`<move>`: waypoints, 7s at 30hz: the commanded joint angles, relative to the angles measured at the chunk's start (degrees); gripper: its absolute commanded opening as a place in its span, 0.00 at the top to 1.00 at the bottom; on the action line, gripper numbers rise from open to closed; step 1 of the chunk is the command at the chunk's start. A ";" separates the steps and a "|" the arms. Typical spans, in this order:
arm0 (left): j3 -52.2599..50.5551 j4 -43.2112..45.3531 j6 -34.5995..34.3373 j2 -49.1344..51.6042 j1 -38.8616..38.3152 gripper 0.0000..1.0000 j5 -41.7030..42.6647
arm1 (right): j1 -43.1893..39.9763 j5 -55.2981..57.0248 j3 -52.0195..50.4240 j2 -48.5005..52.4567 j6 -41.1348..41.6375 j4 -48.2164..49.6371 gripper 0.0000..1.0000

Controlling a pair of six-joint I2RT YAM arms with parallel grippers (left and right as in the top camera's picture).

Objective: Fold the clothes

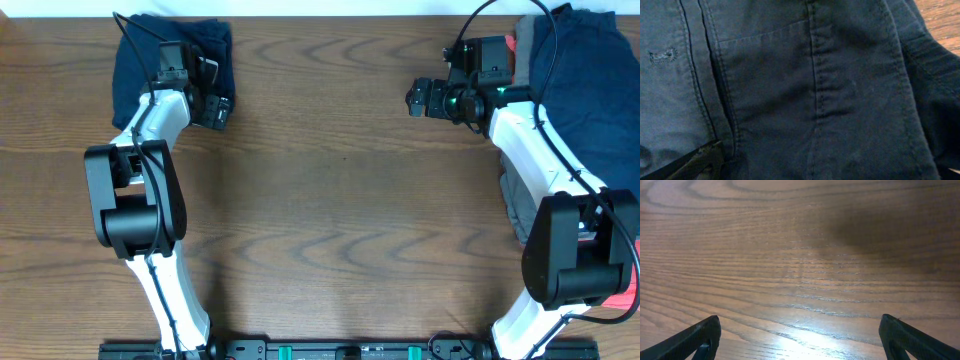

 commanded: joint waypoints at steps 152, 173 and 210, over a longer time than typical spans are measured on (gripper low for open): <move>-27.15 5.57 -29.31 -46.88 -2.73 0.02 4.57 | -4.17 4.22 -80.08 -107.75 -18.60 24.33 0.01; -77.11 29.11 -29.31 -93.64 -2.73 0.02 4.55 | -4.17 4.20 -80.08 -107.75 -18.60 24.33 0.01; -88.48 17.35 -29.29 -125.72 -3.28 0.02 4.74 | -4.17 4.20 -80.08 -107.75 -18.60 24.33 0.01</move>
